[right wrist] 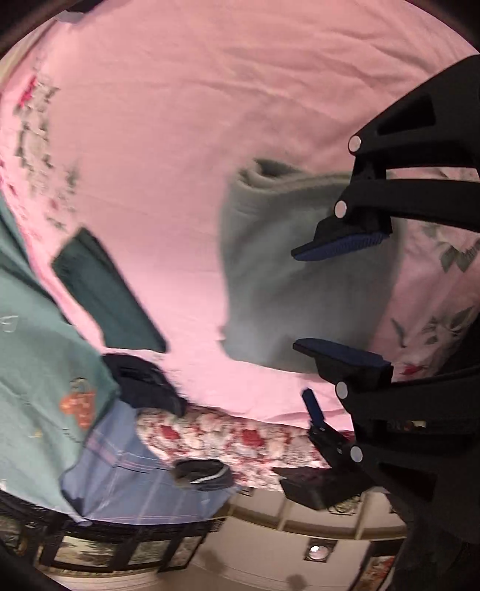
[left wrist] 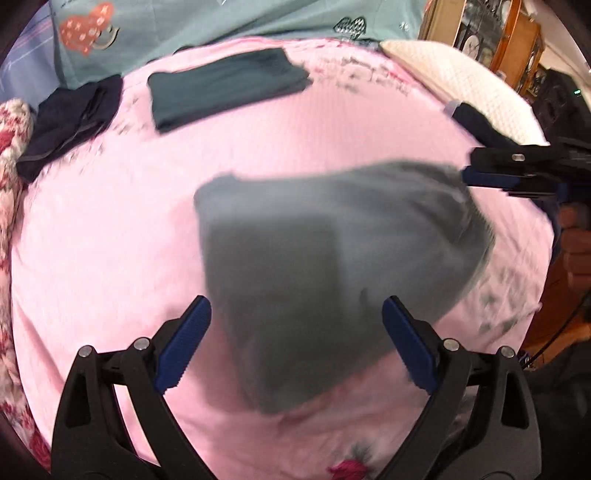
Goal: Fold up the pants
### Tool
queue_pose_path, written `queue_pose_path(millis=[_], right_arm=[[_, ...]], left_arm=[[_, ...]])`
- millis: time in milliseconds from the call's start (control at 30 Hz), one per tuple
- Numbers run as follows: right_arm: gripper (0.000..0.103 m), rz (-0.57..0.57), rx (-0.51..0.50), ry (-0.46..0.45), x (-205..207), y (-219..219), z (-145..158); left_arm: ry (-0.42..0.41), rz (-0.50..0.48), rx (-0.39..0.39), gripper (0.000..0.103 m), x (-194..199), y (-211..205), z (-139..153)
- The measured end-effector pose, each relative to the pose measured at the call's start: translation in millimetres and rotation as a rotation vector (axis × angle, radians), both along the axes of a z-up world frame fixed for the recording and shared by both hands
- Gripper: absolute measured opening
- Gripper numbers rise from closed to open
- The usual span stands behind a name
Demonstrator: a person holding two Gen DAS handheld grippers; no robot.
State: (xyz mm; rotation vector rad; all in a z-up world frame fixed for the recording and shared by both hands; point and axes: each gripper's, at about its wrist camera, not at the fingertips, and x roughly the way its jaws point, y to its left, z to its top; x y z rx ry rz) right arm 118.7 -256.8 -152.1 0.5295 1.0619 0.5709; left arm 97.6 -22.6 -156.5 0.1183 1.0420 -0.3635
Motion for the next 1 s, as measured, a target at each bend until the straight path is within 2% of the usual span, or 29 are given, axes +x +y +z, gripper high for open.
queue_pose_path(millis=[33,100,133,167,200,267,367,433,500,600,633,700,833,1000], right_arm=[[0.046,-0.031,0.0,-0.011,8,-4,-2],[0.047,-0.086,-0.055,0.029,21,-5,-18],[0.047,-0.097,-0.115,0.087,32,-4,-39],[0.047,-0.089,-0.115,0.093,37,-4,-46],[0.047,-0.09,-0.119,0.077,37,-2,-45],[0.047,-0.081,-0.153,0.078,34,4,-35],[0.05,-0.082,-0.102,0.005,15,1,-9],[0.052,-0.065,-0.114,-0.011,3,0,-4],[0.052,-0.019,-0.118,0.0,-5,-2,-6],[0.052,0.078,-0.199,0.063,-18,-1,-36],[0.052,0.085,-0.21,-0.005,-24,1,-37],[0.052,0.089,-0.233,-0.018,-26,5,-34],[0.052,0.058,-0.196,-0.053,-23,-5,-17],[0.053,-0.028,-0.179,-0.026,-9,-40,-15]], left_arm=[[0.009,-0.003,-0.011,0.095,6,-4,-2],[0.052,0.016,-0.02,0.097,18,-9,-19],[0.112,0.042,0.0,0.097,25,-10,-37],[0.124,0.052,0.025,0.098,27,-12,-45],[0.086,0.037,0.046,0.099,24,-16,-43],[0.07,0.004,0.085,0.099,21,-20,-34],[0.032,0.026,0.07,0.099,15,-11,-16],[0.045,0.055,0.028,0.099,14,-3,-11],[0.082,0.055,0.015,0.099,14,-1,-20],[0.171,0.054,0.083,0.101,13,-6,-49],[0.16,0.073,0.065,0.101,11,-3,-49],[0.18,0.097,0.049,0.101,14,0,-46],[0.137,0.191,0.02,0.101,22,16,-26],[0.143,0.328,-0.005,0.101,37,31,-15]])
